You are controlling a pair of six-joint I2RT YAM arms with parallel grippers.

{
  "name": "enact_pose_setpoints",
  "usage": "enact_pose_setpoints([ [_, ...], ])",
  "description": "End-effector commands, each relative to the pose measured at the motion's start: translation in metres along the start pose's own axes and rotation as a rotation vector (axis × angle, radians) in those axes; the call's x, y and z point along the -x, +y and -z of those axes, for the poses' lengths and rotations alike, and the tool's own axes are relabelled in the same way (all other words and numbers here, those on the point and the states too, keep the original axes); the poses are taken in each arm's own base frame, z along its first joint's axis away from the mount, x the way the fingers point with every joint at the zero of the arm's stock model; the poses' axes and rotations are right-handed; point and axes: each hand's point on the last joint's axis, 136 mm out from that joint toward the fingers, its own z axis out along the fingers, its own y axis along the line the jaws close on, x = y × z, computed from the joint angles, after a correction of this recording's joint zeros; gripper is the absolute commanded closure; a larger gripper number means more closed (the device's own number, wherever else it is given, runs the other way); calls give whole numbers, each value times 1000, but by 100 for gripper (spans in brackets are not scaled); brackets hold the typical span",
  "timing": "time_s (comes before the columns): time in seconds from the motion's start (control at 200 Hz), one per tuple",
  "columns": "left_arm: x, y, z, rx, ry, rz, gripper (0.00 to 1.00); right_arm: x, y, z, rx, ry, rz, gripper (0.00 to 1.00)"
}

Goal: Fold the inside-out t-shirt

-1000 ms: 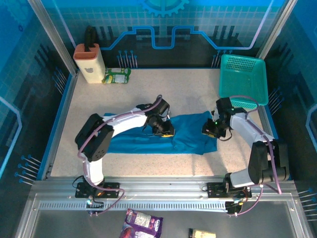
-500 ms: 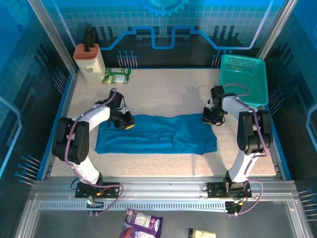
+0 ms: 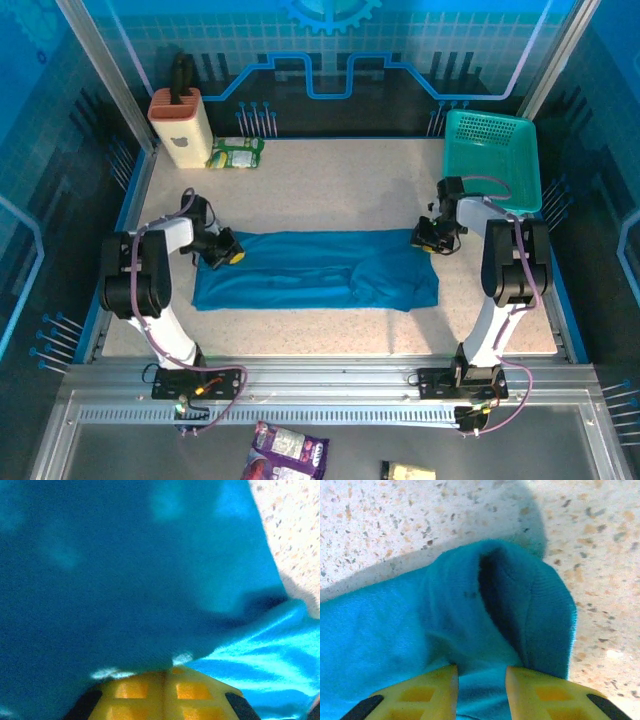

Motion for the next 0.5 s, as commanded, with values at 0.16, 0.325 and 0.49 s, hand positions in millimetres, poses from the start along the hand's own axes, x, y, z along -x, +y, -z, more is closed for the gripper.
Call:
enact_pose_setpoints([
  [0.16, 4, 19, 1, -6, -8, 73, 91, -6, -21, 3, -51, 20, -45, 67],
  [0.325, -1, -21, 37, -89, -49, -14, 86, -9, 10, 28, 23, -14, 21, 66],
  [0.49, -22, 6, 58, 73, -85, -3, 83, -28, 25, 41, 15, 0, 82, 65],
])
